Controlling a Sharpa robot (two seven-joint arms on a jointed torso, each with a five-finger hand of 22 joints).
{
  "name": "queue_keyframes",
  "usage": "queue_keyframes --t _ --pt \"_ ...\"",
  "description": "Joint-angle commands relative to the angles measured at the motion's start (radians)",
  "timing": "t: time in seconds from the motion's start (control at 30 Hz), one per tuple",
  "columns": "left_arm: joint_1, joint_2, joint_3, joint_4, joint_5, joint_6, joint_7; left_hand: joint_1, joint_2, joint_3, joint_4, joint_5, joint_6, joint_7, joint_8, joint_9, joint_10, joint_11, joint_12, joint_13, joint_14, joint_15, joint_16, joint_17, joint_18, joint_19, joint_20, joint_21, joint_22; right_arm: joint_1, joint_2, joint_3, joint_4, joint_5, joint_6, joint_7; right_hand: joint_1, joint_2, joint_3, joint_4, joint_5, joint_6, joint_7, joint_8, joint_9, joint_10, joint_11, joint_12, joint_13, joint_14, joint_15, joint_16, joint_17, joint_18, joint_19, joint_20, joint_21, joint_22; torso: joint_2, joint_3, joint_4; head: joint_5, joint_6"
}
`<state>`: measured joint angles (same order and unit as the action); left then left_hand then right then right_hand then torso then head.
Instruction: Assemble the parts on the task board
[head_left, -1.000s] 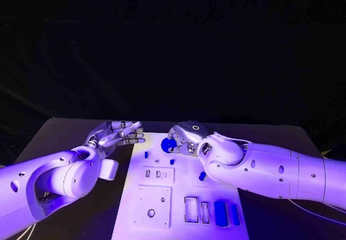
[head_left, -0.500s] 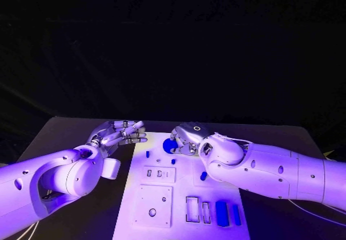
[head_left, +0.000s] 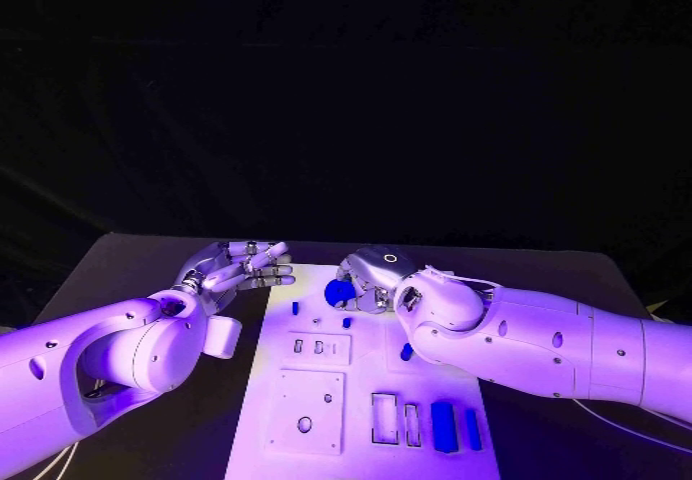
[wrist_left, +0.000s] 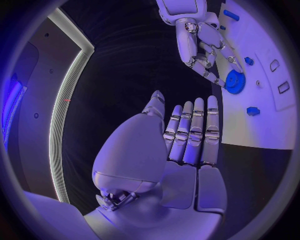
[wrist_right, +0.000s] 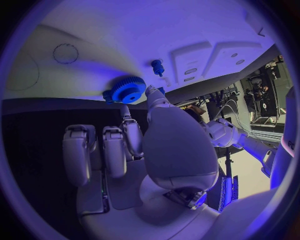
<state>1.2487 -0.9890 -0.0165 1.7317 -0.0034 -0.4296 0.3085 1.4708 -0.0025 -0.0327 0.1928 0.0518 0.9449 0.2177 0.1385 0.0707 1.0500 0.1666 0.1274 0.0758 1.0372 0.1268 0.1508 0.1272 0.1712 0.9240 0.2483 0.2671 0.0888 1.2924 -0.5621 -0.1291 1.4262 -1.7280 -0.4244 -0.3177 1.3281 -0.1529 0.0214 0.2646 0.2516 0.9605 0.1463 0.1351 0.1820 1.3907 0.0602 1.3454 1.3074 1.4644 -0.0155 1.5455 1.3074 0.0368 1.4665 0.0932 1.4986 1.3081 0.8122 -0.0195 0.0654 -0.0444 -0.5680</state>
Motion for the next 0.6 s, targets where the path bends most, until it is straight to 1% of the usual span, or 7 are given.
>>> queue_keyframes --t 0.03,0.07,0.13,0.17,0.3,0.5,0.6 --pt "0.002 0.001 0.001 0.003 0.002 0.017 0.002 0.001 0.007 0.001 -0.006 -0.003 0.002 0.006 -0.005 -0.001 0.002 0.005 -0.006 -0.002 0.001 0.008 -0.007 0.001 0.013 0.000 0.004 -0.004 -0.001 -0.001 -0.001 0.000 -0.002 0.005 0.048 0.004 -0.029 -0.003 -0.016 0.024 0.000 -0.010 0.002 -0.011 -0.001 -0.005 0.006 -0.007 0.014 0.089 0.010 -0.006 0.189 -0.008 0.025 0.009 -0.008 0.166 0.000 -0.0005 -0.0001 -0.001 0.000" --pt "0.002 0.000 0.001 0.003 0.002 0.017 0.001 0.001 0.007 0.001 -0.006 -0.003 0.002 0.006 -0.005 -0.001 0.002 0.005 -0.006 -0.002 0.001 0.008 -0.007 0.001 0.013 0.000 0.004 -0.004 -0.001 -0.001 -0.001 0.000 -0.002 0.008 0.060 0.003 -0.043 -0.003 -0.025 0.028 0.004 -0.010 0.003 -0.014 0.000 -0.006 0.007 -0.008 0.013 0.089 0.011 -0.006 0.189 -0.007 0.024 0.010 -0.010 0.165 0.000 -0.0005 -0.0001 -0.001 0.000" --pt "0.002 0.000 0.001 0.003 0.002 0.016 0.001 0.002 0.008 0.000 -0.007 -0.003 0.002 0.007 -0.005 -0.001 0.002 0.005 -0.008 -0.002 0.001 0.008 -0.008 0.002 0.013 0.000 0.004 -0.004 -0.002 -0.001 -0.002 0.000 -0.003 0.019 0.081 0.000 -0.095 0.010 -0.051 0.029 0.046 -0.006 0.005 -0.021 0.002 -0.011 0.008 -0.012 0.010 0.088 0.013 -0.006 0.188 -0.007 0.022 0.012 -0.012 0.163 0.000 -0.0005 0.0000 0.001 -0.002" --pt "0.002 0.000 0.001 0.003 0.002 0.016 0.001 0.002 0.008 0.000 -0.007 -0.003 0.002 0.007 -0.006 -0.001 0.002 0.005 -0.008 -0.002 0.001 0.008 -0.008 0.002 0.013 0.000 0.004 -0.005 -0.002 -0.001 -0.002 0.000 -0.004 0.022 0.089 -0.001 -0.102 0.012 -0.055 0.029 0.054 -0.006 0.005 -0.024 0.002 -0.014 0.009 -0.015 0.007 0.088 0.013 -0.007 0.188 -0.006 0.022 0.013 -0.013 0.163 0.000 -0.0006 0.0001 0.000 -0.001" --pt "0.002 -0.001 0.001 0.004 0.002 0.014 0.000 0.002 0.008 0.000 -0.007 -0.003 0.002 0.007 -0.006 -0.001 0.002 0.005 -0.008 -0.002 0.001 0.008 -0.008 0.002 0.013 0.000 0.004 -0.005 -0.002 -0.001 -0.003 0.000 -0.008 0.029 0.112 -0.010 -0.113 0.019 -0.061 0.030 0.067 -0.006 0.006 -0.029 0.003 -0.016 0.010 -0.017 0.006 0.088 0.014 -0.007 0.188 -0.006 0.021 0.014 -0.014 0.162 0.000 -0.0001 0.0004 -0.002 -0.002" --pt "0.002 -0.001 0.001 0.004 0.002 0.014 0.001 0.002 0.008 0.000 -0.007 -0.003 0.002 0.007 -0.006 -0.001 0.002 0.005 -0.008 -0.002 0.001 0.008 -0.008 0.002 0.013 0.000 0.004 -0.005 -0.002 -0.001 -0.005 0.000 -0.009 0.031 0.127 -0.023 -0.114 0.028 -0.063 0.028 0.095 -0.004 0.006 -0.036 0.005 -0.016 0.010 -0.016 0.007 0.089 0.014 -0.006 0.190 -0.006 0.022 0.015 -0.014 0.164 0.000 -0.0001 0.0000 -0.003 -0.003" --pt "0.002 -0.001 0.001 0.004 0.002 0.014 0.001 0.002 0.008 0.000 -0.007 -0.003 0.002 0.007 -0.006 -0.001 0.002 0.005 -0.008 -0.002 0.001 0.008 -0.008 0.002 0.013 0.000 0.004 -0.005 -0.002 -0.001 -0.006 0.000 -0.009 0.032 0.136 -0.027 -0.114 0.029 -0.063 0.028 0.097 -0.004 0.006 -0.037 0.005 -0.016 0.010 -0.016 0.007 0.089 0.014 -0.006 0.190 -0.006 0.022 0.015 -0.014 0.164 0.000 -0.0002 -0.0003 -0.003 -0.003"
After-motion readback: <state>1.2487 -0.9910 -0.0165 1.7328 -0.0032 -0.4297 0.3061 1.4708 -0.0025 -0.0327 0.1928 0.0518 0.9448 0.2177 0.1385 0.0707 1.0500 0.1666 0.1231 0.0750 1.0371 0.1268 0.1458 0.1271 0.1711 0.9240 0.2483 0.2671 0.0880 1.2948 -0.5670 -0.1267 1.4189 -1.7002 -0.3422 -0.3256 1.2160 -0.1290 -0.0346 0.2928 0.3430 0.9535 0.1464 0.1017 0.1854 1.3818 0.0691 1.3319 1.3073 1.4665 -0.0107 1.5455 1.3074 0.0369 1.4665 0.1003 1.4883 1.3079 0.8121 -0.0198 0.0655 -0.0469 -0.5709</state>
